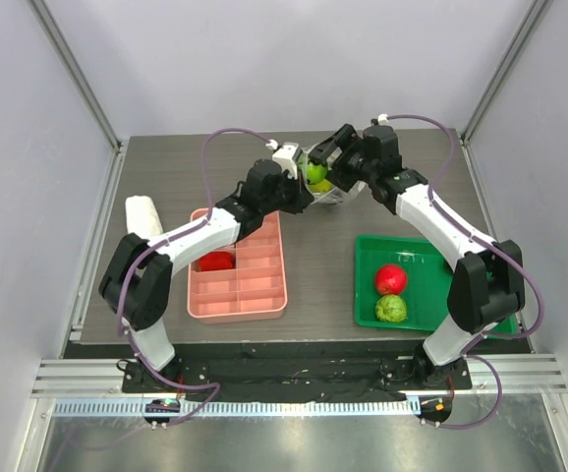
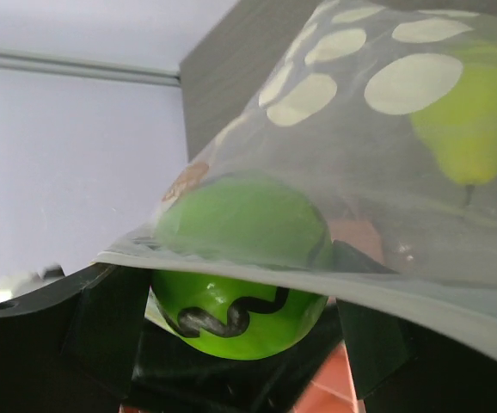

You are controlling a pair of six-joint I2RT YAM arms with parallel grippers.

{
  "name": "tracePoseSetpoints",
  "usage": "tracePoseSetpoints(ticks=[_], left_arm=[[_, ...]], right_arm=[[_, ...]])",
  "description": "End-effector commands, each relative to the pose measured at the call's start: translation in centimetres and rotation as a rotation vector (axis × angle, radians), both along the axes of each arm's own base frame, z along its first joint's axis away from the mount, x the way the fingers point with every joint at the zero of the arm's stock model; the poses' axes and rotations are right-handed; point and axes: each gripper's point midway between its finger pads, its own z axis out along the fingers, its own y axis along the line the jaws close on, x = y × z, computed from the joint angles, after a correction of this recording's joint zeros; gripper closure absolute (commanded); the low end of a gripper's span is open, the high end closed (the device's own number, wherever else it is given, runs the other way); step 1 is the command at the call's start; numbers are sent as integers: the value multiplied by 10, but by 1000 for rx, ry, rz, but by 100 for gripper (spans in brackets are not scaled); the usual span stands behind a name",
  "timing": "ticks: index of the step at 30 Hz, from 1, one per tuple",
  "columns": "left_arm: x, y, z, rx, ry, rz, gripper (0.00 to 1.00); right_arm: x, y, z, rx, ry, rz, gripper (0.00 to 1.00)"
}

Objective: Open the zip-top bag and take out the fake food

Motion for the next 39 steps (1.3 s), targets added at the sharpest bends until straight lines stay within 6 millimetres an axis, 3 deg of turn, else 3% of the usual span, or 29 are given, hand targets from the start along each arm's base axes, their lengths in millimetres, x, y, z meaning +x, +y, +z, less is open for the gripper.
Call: tracePoseSetpoints(ticks=[1, 5, 8, 12, 15, 16, 18, 19, 20, 22, 26, 30, 32, 33, 34, 35, 36, 38, 39], left_arm=[[21, 36, 6, 103, -28, 104, 100], [28, 46, -1, 161, -16, 124, 100], [31, 46, -5, 173, -12, 128, 100], [35, 53, -9, 190, -3, 153, 100], [38, 58, -4, 187, -11, 166, 100], [39, 59, -1, 181, -20, 166, 100], [36, 53, 6, 154, -38, 130, 100], [36, 48, 18, 122, -67, 112, 100], [29, 43, 18, 102, -61, 72, 100], [28, 37, 38, 34, -116, 56, 100], [26, 38, 45, 20, -123, 53, 100], [34, 45, 47, 40, -123, 103, 100], [37, 51, 43, 66, -97, 140, 100], [38, 55, 37, 89, -77, 157, 100], [45, 62, 42, 108, -81, 207, 100], [46, 67, 39, 124, -71, 225, 100], [45, 71, 38, 134, -68, 232, 100], [42, 72, 41, 129, -72, 228, 100], [40, 73, 42, 128, -75, 224, 100]], right_arm=[[-32, -18, 50, -123, -127, 76, 98], [-52, -29, 20, -294, -79, 160, 98], [-67, -26, 16, -345, -97, 246, 98], [-89, -23, 26, -412, -138, 337, 99], [-116, -14, 31, -346, -150, 441, 98], [-135, 6, 45, -218, -181, 564, 98], [-149, 15, 43, -133, -148, 629, 98], [-154, 22, 52, -79, -189, 675, 98], [-157, 25, 55, -26, -170, 682, 98], [-155, 31, 53, 31, -186, 702, 98], [-163, 40, 64, 143, -191, 756, 98], [-164, 40, 59, 133, -180, 736, 98], [-164, 30, 48, 38, -150, 676, 98], [-140, 14, 47, -143, -224, 548, 98], [-141, -6, 28, -275, -140, 469, 98], [-138, -20, 28, -366, -141, 395, 98], [-125, -54, 34, -490, -156, 216, 98], [-127, -94, 15, -616, -91, 64, 99], [-130, -118, 17, -663, -90, -37, 98]])
